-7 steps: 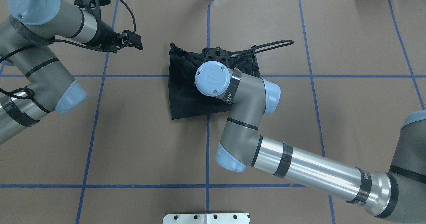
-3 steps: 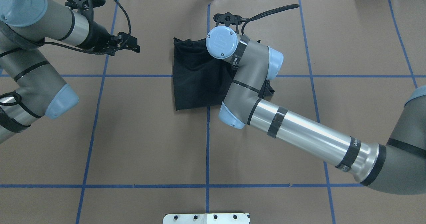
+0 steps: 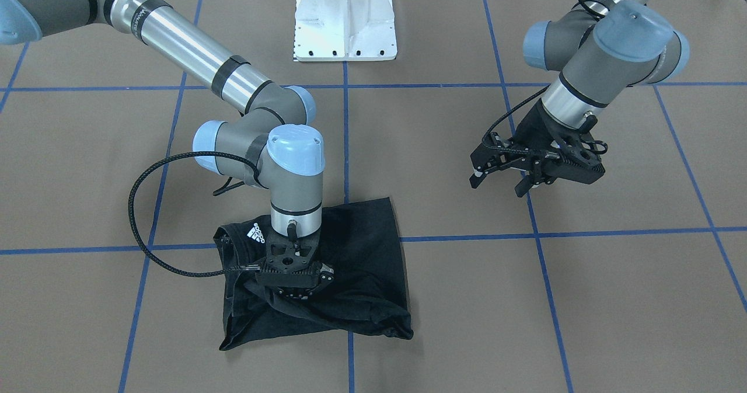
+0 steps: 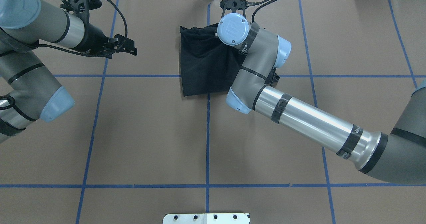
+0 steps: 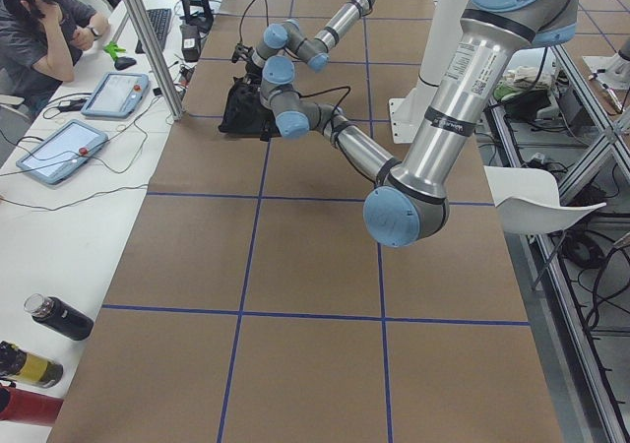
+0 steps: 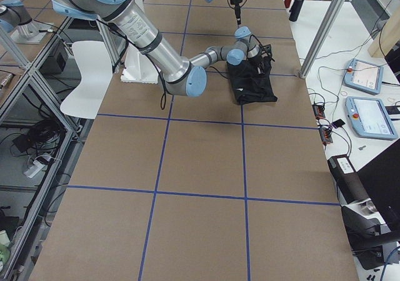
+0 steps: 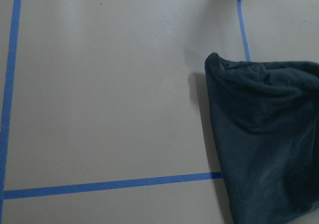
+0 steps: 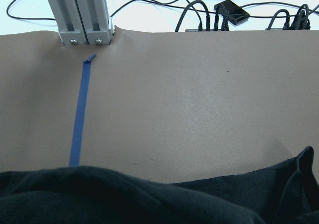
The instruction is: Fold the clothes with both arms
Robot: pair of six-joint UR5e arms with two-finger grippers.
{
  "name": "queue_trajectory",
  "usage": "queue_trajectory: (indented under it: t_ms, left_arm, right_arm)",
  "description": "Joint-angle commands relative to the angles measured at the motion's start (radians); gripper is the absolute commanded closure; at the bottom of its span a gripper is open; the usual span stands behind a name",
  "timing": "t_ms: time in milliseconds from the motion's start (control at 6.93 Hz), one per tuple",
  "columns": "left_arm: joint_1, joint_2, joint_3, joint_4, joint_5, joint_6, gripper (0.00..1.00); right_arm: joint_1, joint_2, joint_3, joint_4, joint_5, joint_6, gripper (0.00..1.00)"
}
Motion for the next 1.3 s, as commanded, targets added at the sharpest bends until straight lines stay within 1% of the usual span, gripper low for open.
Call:
queue_trajectory:
  t_ms: [0,144,288,433,577,721,865,1010,1154]
  left_arm:
    - [0.000,0.001,-0.001,0.002,0.000,0.000,0.00]
    - [0.000,0.001,-0.001,0.002,0.000,-0.002,0.00]
    - [0.000,0.001,-0.001,0.002,0.000,-0.003,0.00]
    - [0.000,0.001,-0.007,0.002,0.000,-0.006,0.00]
    - [0.000,0.001,-0.024,0.015,0.000,-0.009,0.00]
    - [0.000,0.001,-0.056,0.065,0.000,-0.009,0.00]
    - [0.000,0.001,-0.088,0.100,0.000,-0.009,0.00]
    - [0.000,0.001,-0.100,0.117,0.000,-0.009,0.00]
    - [0.000,0.002,-0.101,0.117,0.000,-0.008,0.00]
  right_arm:
    - [0.000,-0.050,0.128,-0.130,0.074,-0.031,0.66]
    - [0.000,-0.077,0.201,-0.249,0.070,-0.102,0.54]
    - [-0.001,-0.083,0.212,-0.297,0.064,-0.136,0.54]
    - [-0.006,-0.084,0.198,-0.293,0.046,-0.135,0.68]
    - [-0.003,-0.080,0.156,-0.238,-0.029,-0.134,0.96]
    - [0.015,-0.063,0.079,-0.099,-0.037,-0.132,1.00]
    - [0.037,-0.002,-0.003,-0.037,-0.034,-0.132,1.00]
    - [0.058,0.029,-0.033,0.020,-0.024,-0.131,1.00]
    - [0.083,0.029,-0.033,0.052,0.024,-0.129,1.00]
